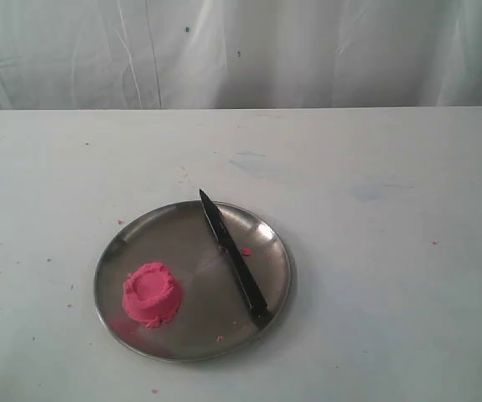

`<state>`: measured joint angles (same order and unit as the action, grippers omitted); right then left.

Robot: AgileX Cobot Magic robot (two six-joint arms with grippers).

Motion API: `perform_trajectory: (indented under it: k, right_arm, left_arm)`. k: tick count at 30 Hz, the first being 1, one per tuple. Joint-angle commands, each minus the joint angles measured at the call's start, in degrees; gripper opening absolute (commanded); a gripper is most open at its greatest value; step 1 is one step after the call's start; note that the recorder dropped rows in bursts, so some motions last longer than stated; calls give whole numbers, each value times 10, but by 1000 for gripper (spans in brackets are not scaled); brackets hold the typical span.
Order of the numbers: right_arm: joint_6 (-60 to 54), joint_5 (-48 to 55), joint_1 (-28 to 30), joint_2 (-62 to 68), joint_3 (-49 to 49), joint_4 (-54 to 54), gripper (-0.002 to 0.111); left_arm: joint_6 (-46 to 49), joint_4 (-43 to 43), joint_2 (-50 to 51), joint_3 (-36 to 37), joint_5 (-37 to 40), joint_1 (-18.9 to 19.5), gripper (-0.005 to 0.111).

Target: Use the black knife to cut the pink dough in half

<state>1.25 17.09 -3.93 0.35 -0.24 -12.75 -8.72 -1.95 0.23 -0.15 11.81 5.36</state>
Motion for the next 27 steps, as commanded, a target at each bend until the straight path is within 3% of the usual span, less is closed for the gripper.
perform_trajectory:
  k: [1, 7, 11, 15, 17, 21, 24, 27]
  right_arm:
    - [-12, -43, -1, -4, 2, -10, 0]
    - [5, -105, -1, -4, 2, 17, 0]
    - [208, -146, -1, -4, 2, 246, 0]
    - [279, -207, -1, -4, 2, 286, 0]
    - [314, -275, -1, -4, 2, 303, 0]
    - [414, -556, -1, -4, 2, 351, 0]
    - [416, -724, -1, -4, -10, 390, 0]
    - [416, -759, -1, -4, -42, 392, 0]
  left_arm:
    - [2, -6, -2, 2, -2, -3, 0]
    - [2, -6, -2, 2, -2, -3, 0]
    - [2, -6, -2, 2, -2, -3, 0]
    - [2, -6, -2, 2, -2, -3, 0]
    - [2, -6, -2, 2, -2, -3, 0]
    - [2, -6, -2, 2, -2, -3, 0]
    - [2, -6, -2, 2, -2, -3, 0]
    - [2, -6, -2, 2, -2, -3, 0]
